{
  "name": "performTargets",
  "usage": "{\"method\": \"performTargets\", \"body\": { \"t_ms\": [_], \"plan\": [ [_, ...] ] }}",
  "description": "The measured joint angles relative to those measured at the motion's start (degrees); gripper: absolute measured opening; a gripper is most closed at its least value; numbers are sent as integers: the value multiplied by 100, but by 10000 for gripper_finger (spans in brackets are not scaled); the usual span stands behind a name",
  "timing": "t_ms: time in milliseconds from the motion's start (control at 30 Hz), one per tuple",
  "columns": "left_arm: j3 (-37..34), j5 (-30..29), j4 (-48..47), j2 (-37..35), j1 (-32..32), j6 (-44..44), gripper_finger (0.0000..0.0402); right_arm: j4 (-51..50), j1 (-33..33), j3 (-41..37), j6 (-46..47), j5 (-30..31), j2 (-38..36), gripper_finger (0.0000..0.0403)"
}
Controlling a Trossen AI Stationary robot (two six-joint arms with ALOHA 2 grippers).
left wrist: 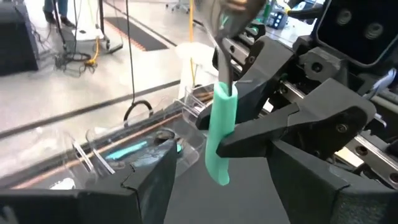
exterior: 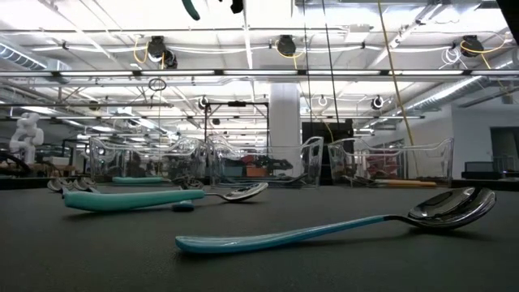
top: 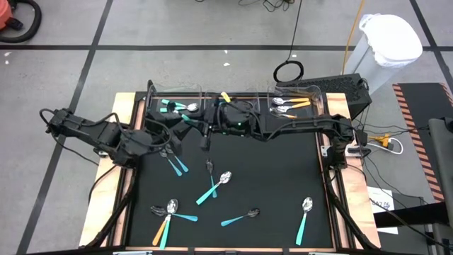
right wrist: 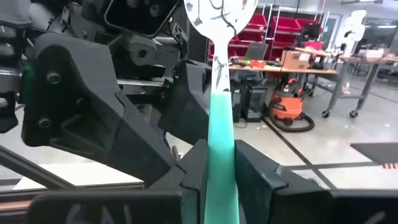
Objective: Sort silverware by color (type)
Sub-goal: Put the light blue spoon into the left transparent bin
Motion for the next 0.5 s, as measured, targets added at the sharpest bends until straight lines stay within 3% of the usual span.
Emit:
{"method": "performTargets", "body": {
  "t_ms": [167,500],
  "plan": [
    [-2,2,403,-22,-4,616,227,78,-1,7,-17,-59,-4,57],
    [-4,-28,456,-22,-2,594,208,249,-50,7,-254,-262,-6,57]
  ]
}}
